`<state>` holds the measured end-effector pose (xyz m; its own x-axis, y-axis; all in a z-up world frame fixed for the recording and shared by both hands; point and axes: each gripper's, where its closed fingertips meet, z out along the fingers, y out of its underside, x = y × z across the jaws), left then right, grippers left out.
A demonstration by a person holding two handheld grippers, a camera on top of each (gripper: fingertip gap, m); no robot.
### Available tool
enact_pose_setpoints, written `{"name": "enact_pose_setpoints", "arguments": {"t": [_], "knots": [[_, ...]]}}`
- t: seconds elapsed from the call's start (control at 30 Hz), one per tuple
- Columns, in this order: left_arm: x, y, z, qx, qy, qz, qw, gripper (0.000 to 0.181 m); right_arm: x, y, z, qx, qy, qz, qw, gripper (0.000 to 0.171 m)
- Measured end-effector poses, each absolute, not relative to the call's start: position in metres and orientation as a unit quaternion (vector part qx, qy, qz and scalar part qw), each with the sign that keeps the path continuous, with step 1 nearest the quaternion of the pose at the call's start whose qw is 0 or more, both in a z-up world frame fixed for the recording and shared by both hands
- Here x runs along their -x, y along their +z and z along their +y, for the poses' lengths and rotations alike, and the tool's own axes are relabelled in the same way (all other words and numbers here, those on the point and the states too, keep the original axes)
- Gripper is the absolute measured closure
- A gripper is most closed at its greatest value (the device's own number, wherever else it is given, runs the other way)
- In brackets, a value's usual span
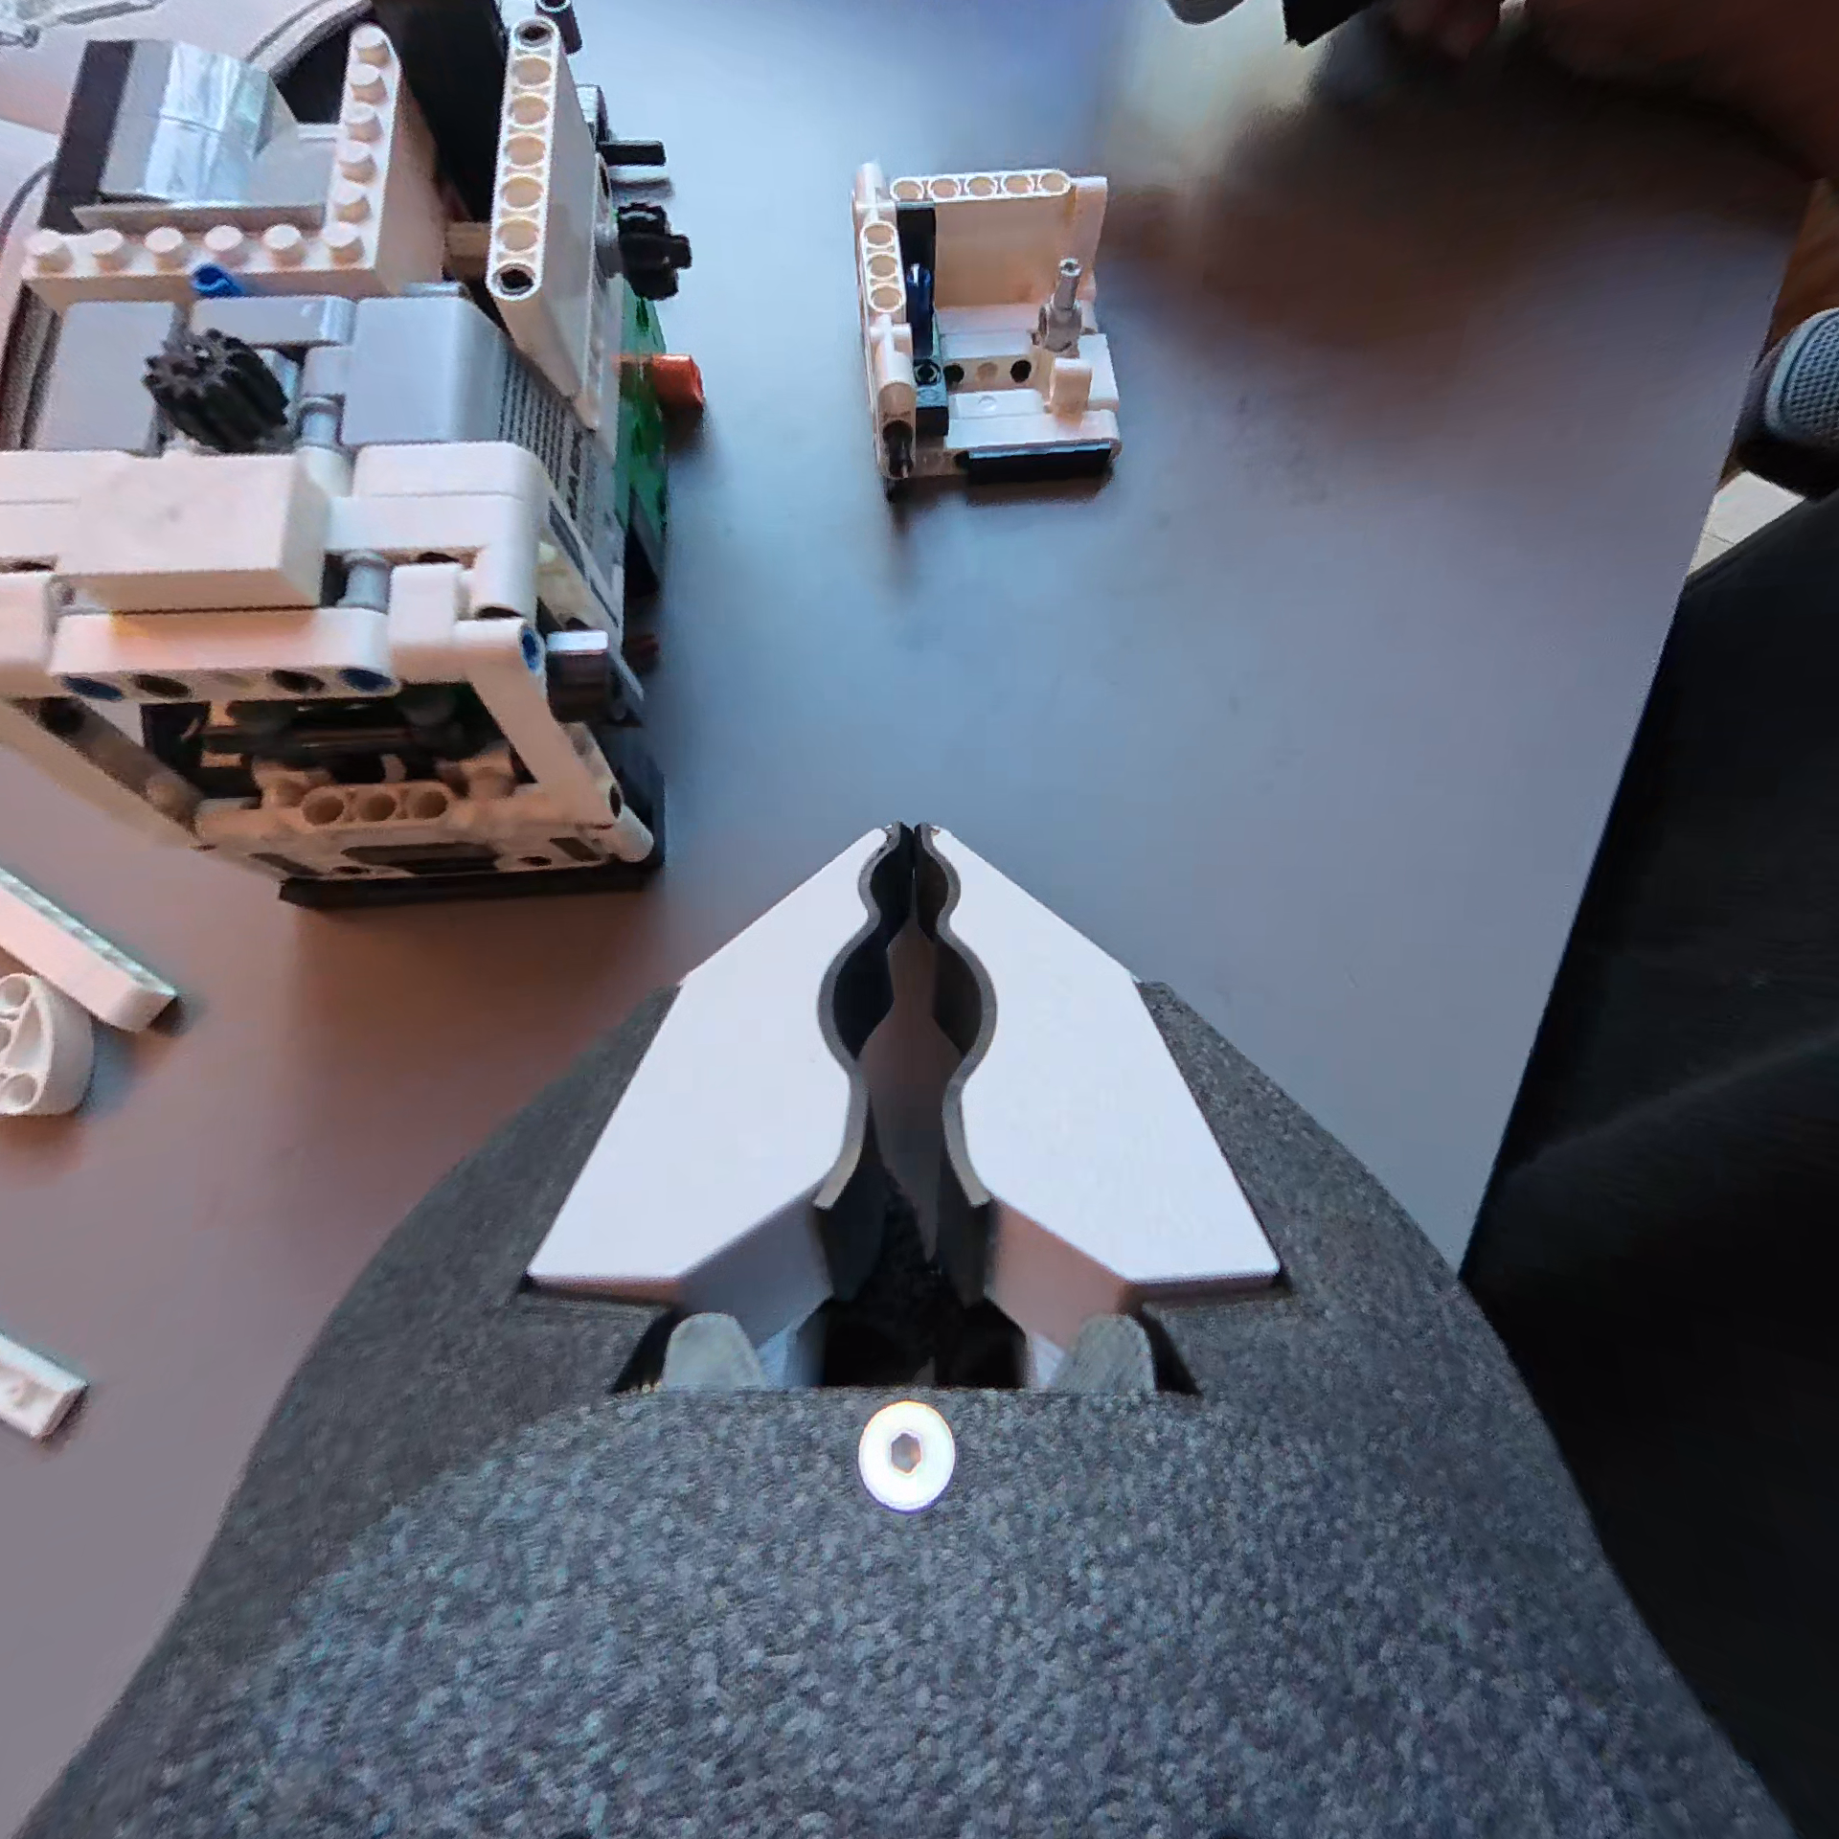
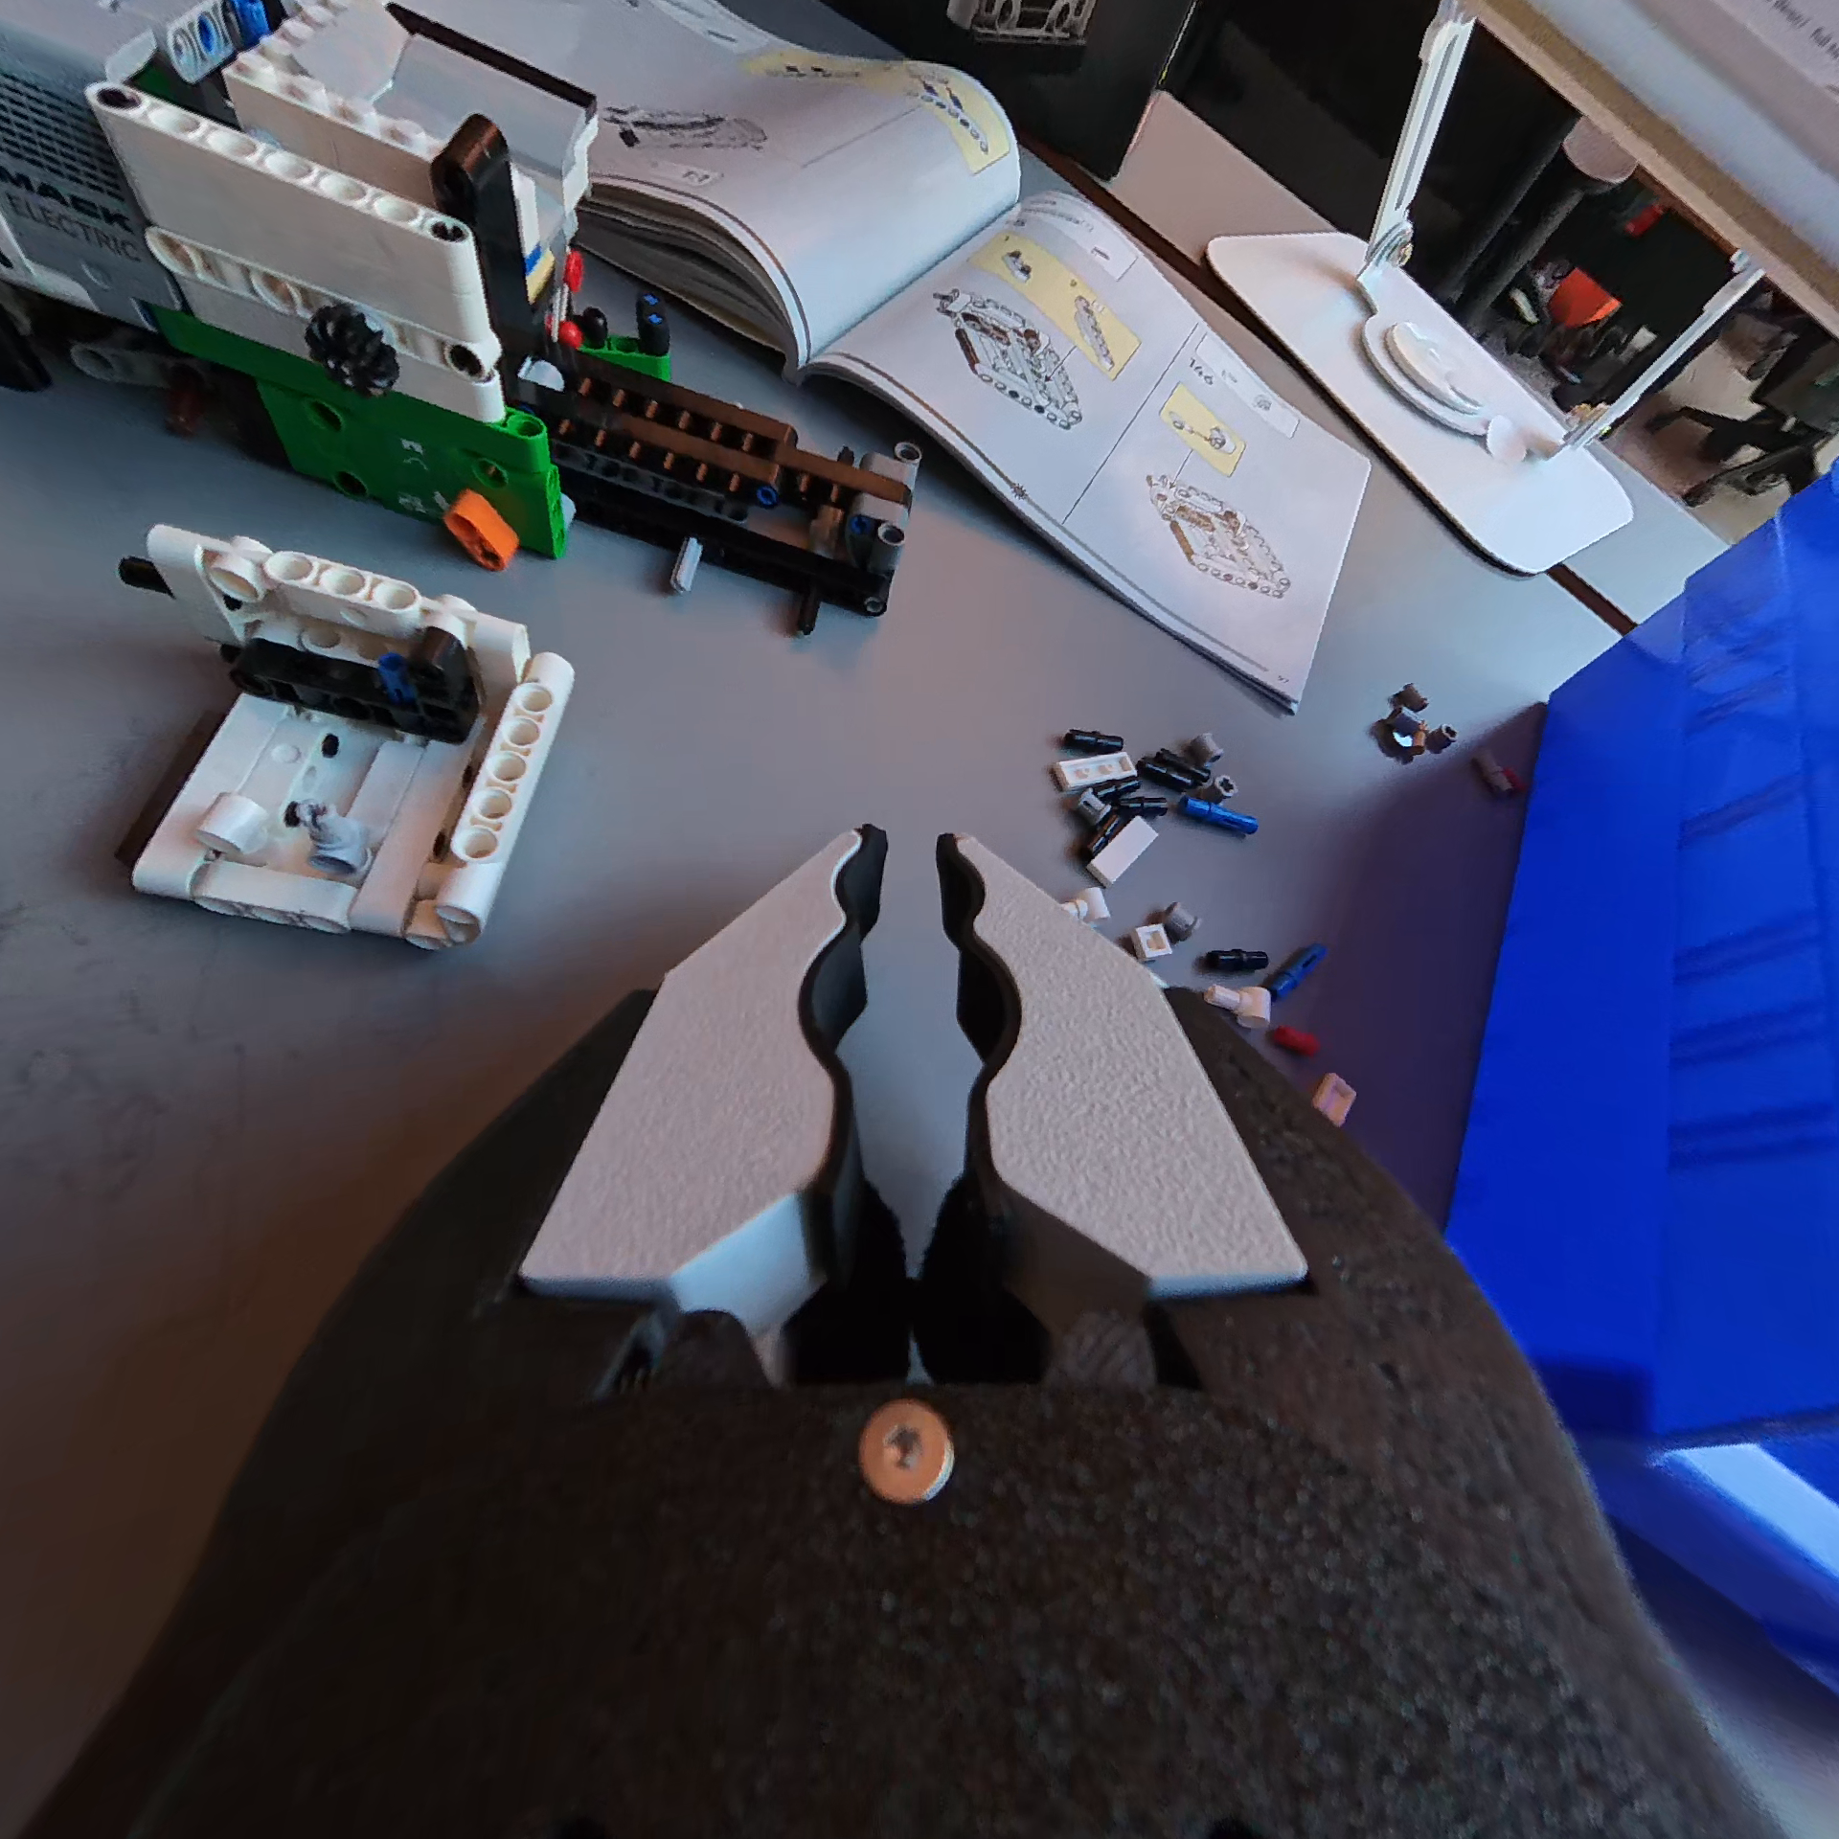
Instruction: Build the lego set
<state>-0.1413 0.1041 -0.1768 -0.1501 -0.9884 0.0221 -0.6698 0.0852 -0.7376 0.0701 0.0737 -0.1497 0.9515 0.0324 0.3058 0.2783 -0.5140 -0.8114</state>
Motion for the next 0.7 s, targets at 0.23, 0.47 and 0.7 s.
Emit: {"name": "enact_pose_setpoints", "arguments": {"t": [0.23, 0.47, 0.7], "knots": [[0.142, -0.179, 0.101, 0.601, -0.308, 0.692, 0.257, 0.181, -0.070, -0.149, 0.074, 0.860, -0.122, -0.089, 0.487, 0.160], [0.140, -0.178, 0.101, 0.604, -0.303, 0.688, 0.265, 0.177, -0.069, -0.149, 0.073, 0.858, -0.130, -0.094, 0.487, 0.161], [0.143, -0.166, 0.103, 0.619, -0.339, 0.658, 0.263, 0.156, -0.068, -0.152, 0.073, 0.860, -0.145, -0.104, 0.478, 0.162]]}}
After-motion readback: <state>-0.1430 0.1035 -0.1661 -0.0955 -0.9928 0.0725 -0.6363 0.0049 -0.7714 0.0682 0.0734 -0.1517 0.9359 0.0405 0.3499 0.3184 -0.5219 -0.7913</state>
